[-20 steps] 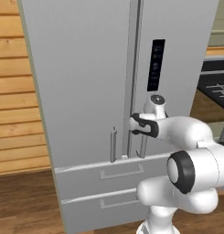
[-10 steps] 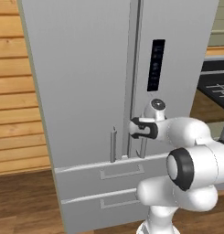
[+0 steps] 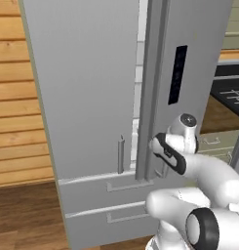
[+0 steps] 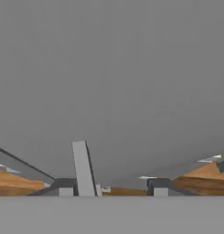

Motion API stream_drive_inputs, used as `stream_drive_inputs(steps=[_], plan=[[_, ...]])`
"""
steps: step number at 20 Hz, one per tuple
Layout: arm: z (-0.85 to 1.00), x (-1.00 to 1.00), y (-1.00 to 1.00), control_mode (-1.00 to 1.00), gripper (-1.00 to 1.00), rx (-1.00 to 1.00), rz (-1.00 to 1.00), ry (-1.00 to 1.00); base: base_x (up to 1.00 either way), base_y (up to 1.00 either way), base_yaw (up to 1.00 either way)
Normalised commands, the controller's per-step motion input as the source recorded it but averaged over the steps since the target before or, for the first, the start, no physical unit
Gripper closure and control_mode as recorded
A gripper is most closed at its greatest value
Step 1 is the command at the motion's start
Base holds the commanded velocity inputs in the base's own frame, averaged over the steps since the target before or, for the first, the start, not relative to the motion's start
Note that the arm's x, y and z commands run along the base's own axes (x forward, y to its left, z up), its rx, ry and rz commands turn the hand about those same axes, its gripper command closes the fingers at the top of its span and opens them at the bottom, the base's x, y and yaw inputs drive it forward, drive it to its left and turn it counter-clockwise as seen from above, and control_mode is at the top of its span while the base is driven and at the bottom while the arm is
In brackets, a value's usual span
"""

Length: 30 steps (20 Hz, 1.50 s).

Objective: Take the strawberry from the fridge and place it on top of the pancake, located on the dining counter.

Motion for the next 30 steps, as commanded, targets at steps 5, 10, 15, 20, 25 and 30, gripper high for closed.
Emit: stream_drive_inputs(steps=[5, 10, 15, 20, 25, 30], plan=[[0.05, -0.87, -0.83, -1.0, 1.0, 0.08, 0.0, 0.02, 0.0, 0.0, 0.0], [0.43, -0.37, -0.5, -1.0, -1.0, 0.06, 0.0, 0.0, 0.0, 0.0, 0.0], [0.97, -0.49, 0.12, -1.0, -1.0, -0.05, 0.0, 0.01, 0.0, 0.0, 0.0], [1.0, -0.51, 0.92, -1.0, -1.0, -0.49, -0.03, 0.0, 0.0, 0.0, 0.0], [1.0, -0.07, 1.0, -1.0, -1.0, -0.64, -0.06, 0.06, 0.0, 0.0, 0.0], [0.69, 0.16, 1.0, -1.0, -1.0, -0.59, -0.01, 0.34, 0.0, 0.0, 0.0]])
